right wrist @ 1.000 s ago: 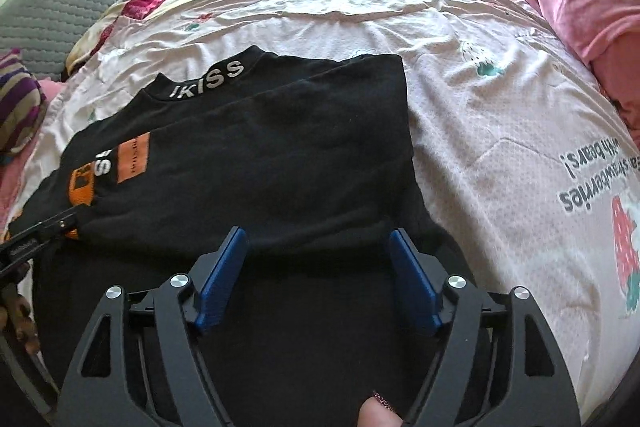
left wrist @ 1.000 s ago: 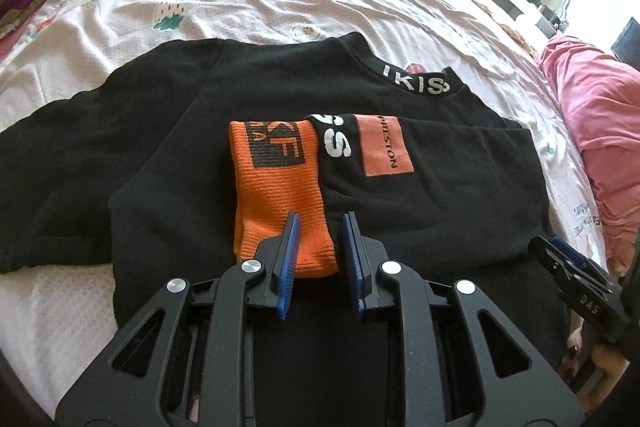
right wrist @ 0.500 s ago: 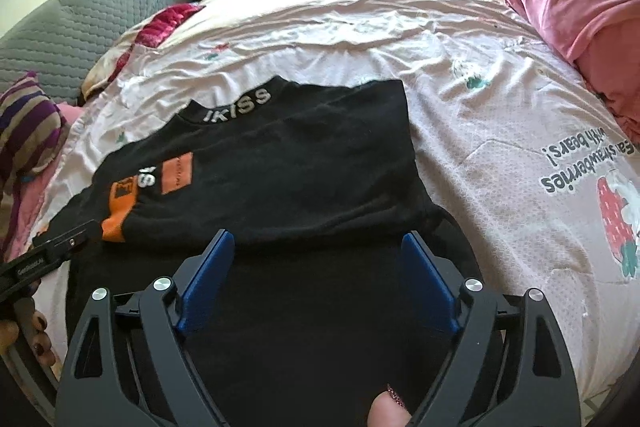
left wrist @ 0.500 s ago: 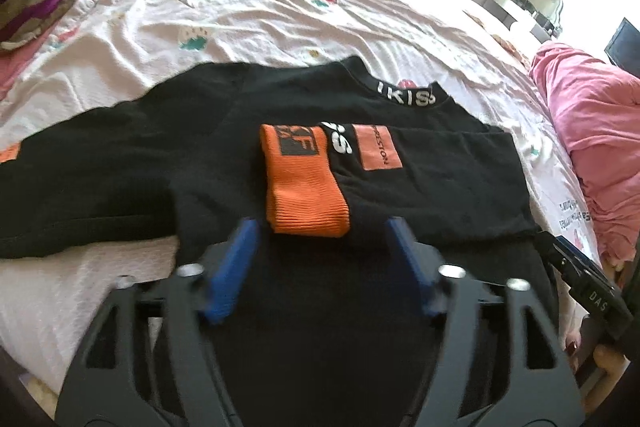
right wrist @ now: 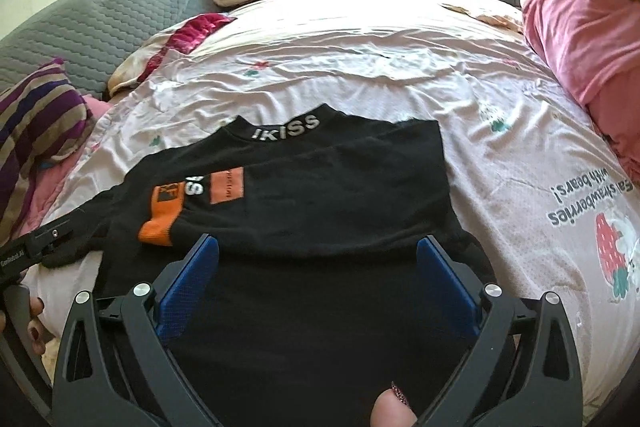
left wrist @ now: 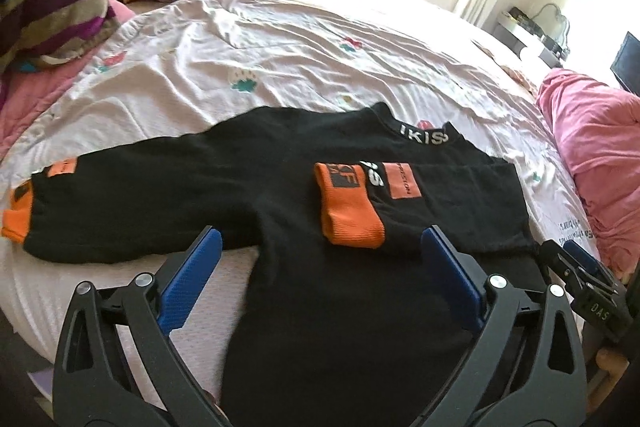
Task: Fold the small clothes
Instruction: 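Move the left tool toward the orange cuff of the other sleeve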
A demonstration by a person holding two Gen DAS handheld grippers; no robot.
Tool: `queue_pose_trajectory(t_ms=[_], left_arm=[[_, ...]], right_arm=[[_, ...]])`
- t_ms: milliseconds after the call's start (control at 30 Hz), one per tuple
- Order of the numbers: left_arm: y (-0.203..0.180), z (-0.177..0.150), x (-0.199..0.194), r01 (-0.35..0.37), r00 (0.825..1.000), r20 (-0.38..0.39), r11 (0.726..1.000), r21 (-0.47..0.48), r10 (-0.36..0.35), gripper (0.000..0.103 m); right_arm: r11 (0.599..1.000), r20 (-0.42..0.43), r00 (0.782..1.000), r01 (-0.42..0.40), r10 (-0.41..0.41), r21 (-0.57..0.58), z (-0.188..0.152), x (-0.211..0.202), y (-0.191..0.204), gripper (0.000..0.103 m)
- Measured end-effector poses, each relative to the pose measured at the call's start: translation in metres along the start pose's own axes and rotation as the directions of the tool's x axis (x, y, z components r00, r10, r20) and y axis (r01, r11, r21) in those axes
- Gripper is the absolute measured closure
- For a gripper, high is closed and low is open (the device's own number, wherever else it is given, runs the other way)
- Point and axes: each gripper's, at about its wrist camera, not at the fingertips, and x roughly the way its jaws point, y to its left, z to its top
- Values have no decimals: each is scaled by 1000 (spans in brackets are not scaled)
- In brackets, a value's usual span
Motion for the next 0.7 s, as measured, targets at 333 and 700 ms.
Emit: queue_pose_trajectory(t_ms=[333, 700], left_arm=[[32, -3, -15, -53, 998, 22, 998, -46, 54, 10], [69, -3, -30, -119, 991, 46, 988, -103, 124, 10]], right_arm=[[999, 25, 999, -37, 38, -39, 7, -6, 30, 5], [990, 31, 996, -83, 87, -116, 17, -5, 71, 5]])
